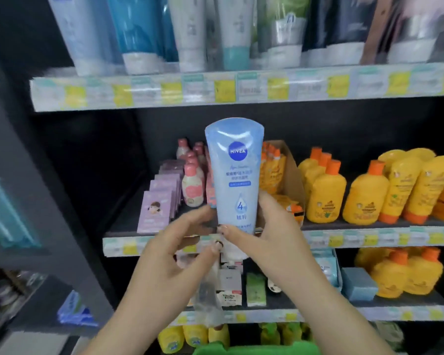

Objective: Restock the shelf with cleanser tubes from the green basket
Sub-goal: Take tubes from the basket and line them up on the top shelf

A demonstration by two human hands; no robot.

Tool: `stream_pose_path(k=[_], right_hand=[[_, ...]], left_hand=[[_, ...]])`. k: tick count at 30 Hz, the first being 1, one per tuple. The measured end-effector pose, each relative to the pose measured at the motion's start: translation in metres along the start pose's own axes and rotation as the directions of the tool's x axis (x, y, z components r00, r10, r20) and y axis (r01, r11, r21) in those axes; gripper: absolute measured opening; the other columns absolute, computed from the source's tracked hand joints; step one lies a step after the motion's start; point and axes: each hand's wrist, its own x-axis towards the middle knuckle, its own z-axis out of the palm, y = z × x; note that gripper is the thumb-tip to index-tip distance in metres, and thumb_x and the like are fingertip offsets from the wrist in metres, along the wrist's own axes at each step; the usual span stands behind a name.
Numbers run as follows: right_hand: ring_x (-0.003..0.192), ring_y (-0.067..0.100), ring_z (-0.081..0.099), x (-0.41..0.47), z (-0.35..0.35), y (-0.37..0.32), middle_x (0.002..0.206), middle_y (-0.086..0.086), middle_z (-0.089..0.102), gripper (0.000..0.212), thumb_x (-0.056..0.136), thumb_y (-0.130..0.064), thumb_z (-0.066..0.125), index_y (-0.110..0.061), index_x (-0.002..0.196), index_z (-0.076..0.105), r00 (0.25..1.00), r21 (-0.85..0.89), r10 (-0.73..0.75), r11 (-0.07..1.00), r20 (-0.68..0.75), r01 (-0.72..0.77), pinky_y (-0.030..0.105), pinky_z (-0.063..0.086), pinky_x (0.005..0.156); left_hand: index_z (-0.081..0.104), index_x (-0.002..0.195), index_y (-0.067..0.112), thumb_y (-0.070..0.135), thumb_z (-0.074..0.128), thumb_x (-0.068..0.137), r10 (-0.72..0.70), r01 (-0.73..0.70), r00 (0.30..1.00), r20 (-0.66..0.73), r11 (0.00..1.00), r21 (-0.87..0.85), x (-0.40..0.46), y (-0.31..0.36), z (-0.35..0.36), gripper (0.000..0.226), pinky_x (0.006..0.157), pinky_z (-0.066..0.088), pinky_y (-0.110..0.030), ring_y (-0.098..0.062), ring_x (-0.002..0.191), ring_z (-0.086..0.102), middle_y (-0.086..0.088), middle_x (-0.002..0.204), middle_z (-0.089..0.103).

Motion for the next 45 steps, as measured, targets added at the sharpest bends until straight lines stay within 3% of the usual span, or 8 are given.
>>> stream_pose_path(k=[4,7,11,16,21,25,29,45], right_hand=[[0.086,-0.003,0.061,0.024,0.013,-0.036,0.097,-0.016,0.065,0.038,0.076,-0.035,0.072,-0.032,0.108,0.053,0.996,-0.029,-0.090,0.996,-0.015,0.090,0.023,0.054,0.069],[0.081,-0.002,0.062,0.040,0.026,-0.069,0.091,-0.017,0.065,0.035,0.076,-0.040,0.068,-0.032,0.105,0.051,0.983,-0.074,-0.181,0.981,-0.030,0.178,0.024,0.053,0.066],[0.081,0.001,0.059,0.056,0.045,-0.110,0.092,-0.015,0.061,0.030,0.080,-0.043,0.061,-0.029,0.102,0.045,0.963,-0.116,-0.266,0.959,-0.043,0.259,0.017,0.048,0.062],[0.091,0.017,0.057,0.069,0.062,-0.155,0.095,-0.007,0.052,0.019,0.092,-0.035,0.049,-0.024,0.103,0.038,0.939,-0.148,-0.344,0.928,0.017,0.343,0.029,0.043,0.071],[0.095,0.017,0.055,0.090,0.073,-0.186,0.107,-0.001,0.055,0.028,0.093,-0.023,0.048,-0.017,0.118,0.038,0.900,-0.141,-0.432,0.889,0.062,0.436,0.023,0.031,0.063],[0.110,0.013,0.052,0.102,0.074,-0.193,0.124,0.001,0.050,0.048,0.094,-0.020,0.047,-0.019,0.139,0.029,0.874,-0.138,-0.471,0.864,0.124,0.485,0.022,0.039,0.085],[0.105,-0.002,0.036,0.098,0.070,-0.189,0.136,-0.003,0.037,0.053,0.097,-0.021,0.044,-0.022,0.145,0.021,0.856,-0.137,-0.491,0.848,0.160,0.512,0.010,0.025,0.084],[0.121,0.007,0.038,0.099,0.052,-0.173,0.138,-0.002,0.037,0.052,0.096,-0.023,0.048,-0.023,0.142,0.025,0.853,-0.242,-0.477,0.820,0.210,0.518,0.010,0.024,0.081]], left_hand=[[0.031,0.137,0.046,0.040,0.051,0.074,0.242,-0.182,0.964,-0.107,0.900,0.396,0.008,0.007,-0.009,0.067,0.084,0.042,-0.003,0.014,0.111,0.048,0.033,0.126,0.047],[0.029,0.141,0.025,0.034,0.050,0.074,0.379,-0.208,0.896,-0.229,0.817,0.538,0.024,0.012,-0.018,0.071,0.086,0.039,-0.004,0.004,0.104,0.052,0.022,0.123,0.048],[0.035,0.136,0.012,0.034,0.052,0.071,0.433,-0.108,0.805,-0.405,0.779,0.618,0.047,0.025,-0.041,0.071,0.082,0.042,-0.014,-0.006,0.091,0.060,0.007,0.113,0.060],[0.049,0.128,0.001,0.031,0.046,0.082,0.422,0.104,0.774,-0.472,0.651,0.752,0.074,0.055,-0.084,0.056,0.059,0.036,-0.016,-0.021,0.075,0.063,-0.004,0.093,0.066],[0.051,0.114,0.019,0.027,0.053,0.084,0.341,0.021,0.778,-0.527,0.825,0.565,0.102,0.081,-0.121,0.031,0.068,0.044,-0.028,-0.018,0.086,0.054,0.005,0.097,0.059],[0.050,0.110,0.019,0.032,0.066,0.075,0.252,0.032,0.773,-0.582,0.901,0.433,0.138,0.083,-0.147,0.040,0.071,0.047,-0.027,-0.015,0.089,0.056,0.005,0.100,0.058],[0.040,0.101,0.015,0.032,0.074,0.073,0.171,0.106,0.786,-0.594,0.909,0.403,0.170,0.073,-0.168,0.047,0.063,0.046,-0.025,-0.014,0.084,0.056,0.000,0.102,0.055],[0.039,0.105,0.010,0.040,0.078,0.068,0.091,0.268,0.759,-0.645,0.859,0.436,0.201,0.049,-0.174,0.061,0.054,0.037,-0.023,-0.020,0.091,0.057,-0.007,0.110,0.056]])
